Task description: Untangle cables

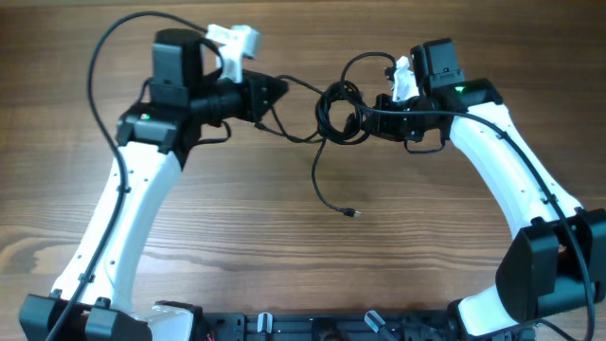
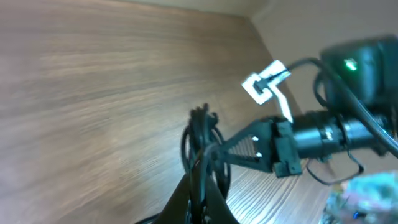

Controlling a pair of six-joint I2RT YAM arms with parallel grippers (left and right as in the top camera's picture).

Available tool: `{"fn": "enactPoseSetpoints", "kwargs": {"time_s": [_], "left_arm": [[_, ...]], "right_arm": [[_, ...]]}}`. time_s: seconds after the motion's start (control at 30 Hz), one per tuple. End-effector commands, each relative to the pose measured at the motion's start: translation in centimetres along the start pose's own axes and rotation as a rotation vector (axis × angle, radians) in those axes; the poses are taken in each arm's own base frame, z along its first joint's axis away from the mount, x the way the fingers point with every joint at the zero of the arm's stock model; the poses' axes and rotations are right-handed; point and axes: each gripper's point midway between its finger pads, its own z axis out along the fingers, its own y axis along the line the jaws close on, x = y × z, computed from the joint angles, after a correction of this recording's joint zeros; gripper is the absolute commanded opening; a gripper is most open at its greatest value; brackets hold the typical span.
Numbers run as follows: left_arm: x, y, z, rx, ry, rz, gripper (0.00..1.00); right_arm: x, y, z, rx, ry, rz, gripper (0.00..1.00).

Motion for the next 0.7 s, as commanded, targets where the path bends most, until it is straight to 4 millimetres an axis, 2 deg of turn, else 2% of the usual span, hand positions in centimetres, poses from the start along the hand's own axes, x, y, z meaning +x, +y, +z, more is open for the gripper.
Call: {"fn": "enactPoseSetpoints", "kwargs": {"time_s": [0.0, 0.13, 0.3, 0.5, 0.6, 0.67], "left_arm": [[-2.6, 3.3, -4.1, -0.154, -0.119, -0.13, 0.04], [-0.9, 4.2, -4.1, -0.183, -0.059, -0.179, 0.04], [1.9, 5.7, -3.2, -0.222, 0.043, -0.261, 0.04], [5.8, 6.0, -0.2, -0.226, 0.209, -0.325, 0.04], [7.4, 5.7, 2.0, -0.213, 0.279, -0.321, 0.04], [8.4, 5.7, 3.4, -0.209, 0.319, -0.324, 0.04]], "right_arm": [[-0.2, -2.5, 0.1, 0.098, -0.009, 0.044, 0.04], [-0.2, -2.3, 0.1, 0.084, -0.003, 0.022, 0.04], [0.9, 0.8, 0.2, -0.094, 0.05, -0.144, 0.05], [1.5, 2.2, 0.5, -0.136, 0.07, -0.167, 0.05], [2.0, 2.9, 0.8, -0.14, 0.084, -0.16, 0.05], [2.2, 3.0, 1.0, -0.125, 0.087, -0.14, 0.09]]}}
